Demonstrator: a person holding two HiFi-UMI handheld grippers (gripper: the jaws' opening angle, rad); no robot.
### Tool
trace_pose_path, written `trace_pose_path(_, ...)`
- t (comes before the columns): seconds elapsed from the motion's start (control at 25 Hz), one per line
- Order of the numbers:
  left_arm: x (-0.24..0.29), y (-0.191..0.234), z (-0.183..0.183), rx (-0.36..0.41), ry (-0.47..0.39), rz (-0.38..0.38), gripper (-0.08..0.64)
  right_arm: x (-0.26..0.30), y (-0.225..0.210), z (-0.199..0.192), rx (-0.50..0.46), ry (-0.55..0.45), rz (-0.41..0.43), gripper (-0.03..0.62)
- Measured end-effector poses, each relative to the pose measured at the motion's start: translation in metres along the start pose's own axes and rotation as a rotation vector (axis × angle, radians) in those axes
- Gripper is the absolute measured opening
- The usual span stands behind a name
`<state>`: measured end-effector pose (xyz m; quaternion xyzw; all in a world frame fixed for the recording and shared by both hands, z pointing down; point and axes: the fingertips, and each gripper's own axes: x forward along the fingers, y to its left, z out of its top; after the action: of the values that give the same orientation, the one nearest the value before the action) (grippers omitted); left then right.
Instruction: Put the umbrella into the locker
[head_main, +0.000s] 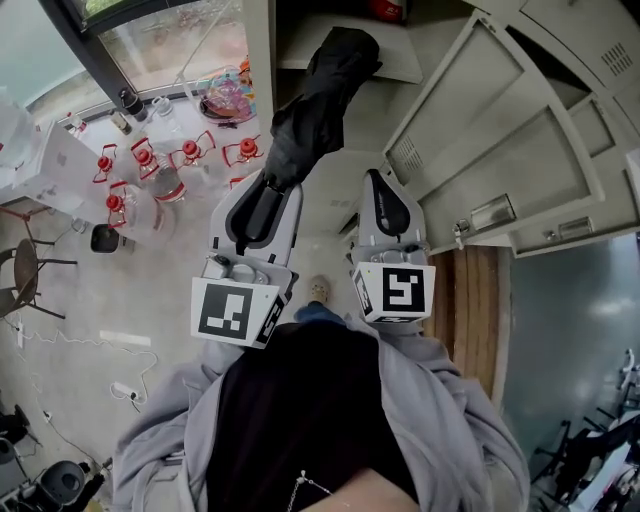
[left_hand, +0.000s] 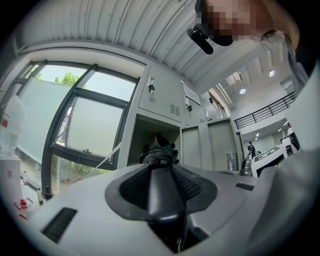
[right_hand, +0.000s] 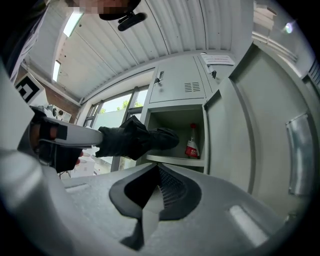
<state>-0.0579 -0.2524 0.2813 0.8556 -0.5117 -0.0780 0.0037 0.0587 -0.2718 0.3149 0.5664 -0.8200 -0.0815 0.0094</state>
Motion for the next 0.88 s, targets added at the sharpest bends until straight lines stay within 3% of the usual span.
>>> trace_pose_path(0.6, 0.102, 0.017, 0.008, 0.002, -0.028, 0.081, 0.138, 0.074, -0.055, 0.013, -0.037, -0.068, 0.069, 0.003)
trace_pose_path(0.88, 0.131, 0.033, 0.012, 0.001, -0.043, 0.135, 0.138, 0.092, -0.052, 0.019, -0.046, -0.075, 0.089, 0.003)
